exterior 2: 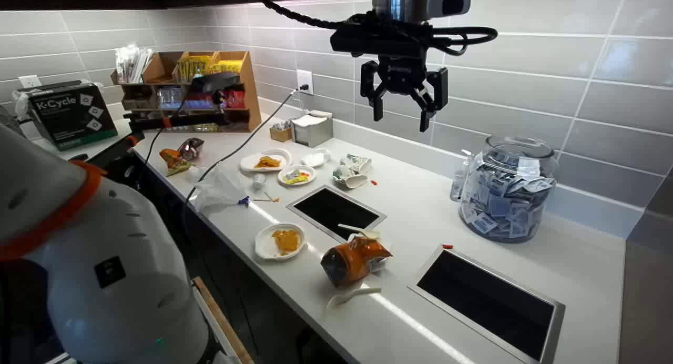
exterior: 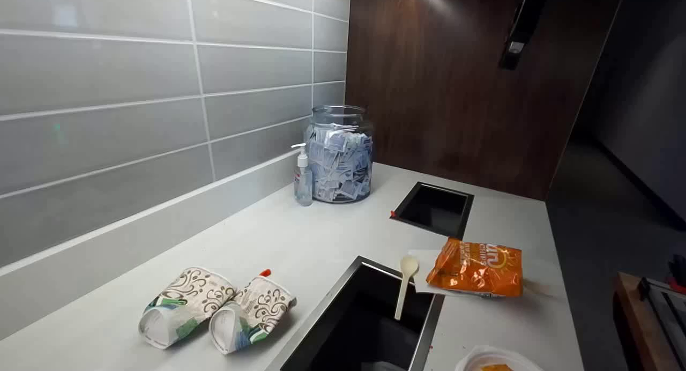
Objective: Pour the contents from the white plate into the left bin
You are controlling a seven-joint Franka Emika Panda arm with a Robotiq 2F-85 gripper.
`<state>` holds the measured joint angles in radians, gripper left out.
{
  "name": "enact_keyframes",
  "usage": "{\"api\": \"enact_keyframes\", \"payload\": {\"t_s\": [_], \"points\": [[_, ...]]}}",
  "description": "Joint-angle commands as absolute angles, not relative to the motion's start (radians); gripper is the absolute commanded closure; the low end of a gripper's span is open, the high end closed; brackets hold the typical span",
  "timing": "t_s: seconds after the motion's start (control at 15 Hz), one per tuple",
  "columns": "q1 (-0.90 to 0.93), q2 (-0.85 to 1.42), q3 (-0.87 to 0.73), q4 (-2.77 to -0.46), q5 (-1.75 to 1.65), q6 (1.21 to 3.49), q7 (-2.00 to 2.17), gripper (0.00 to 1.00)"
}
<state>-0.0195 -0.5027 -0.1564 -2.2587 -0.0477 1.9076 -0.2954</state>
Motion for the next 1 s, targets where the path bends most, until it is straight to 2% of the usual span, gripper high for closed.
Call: {"api": "enact_keyframes", "payload": {"t_s": [0.0,0.93], "points": [[-0.026,-0.502,-0.151,-2.257,-0.044,1.906,-0.298,0.00],[-0.026,-0.502,-0.151,-2.257,-0.044,1.906,-0.298,0.00]]}}
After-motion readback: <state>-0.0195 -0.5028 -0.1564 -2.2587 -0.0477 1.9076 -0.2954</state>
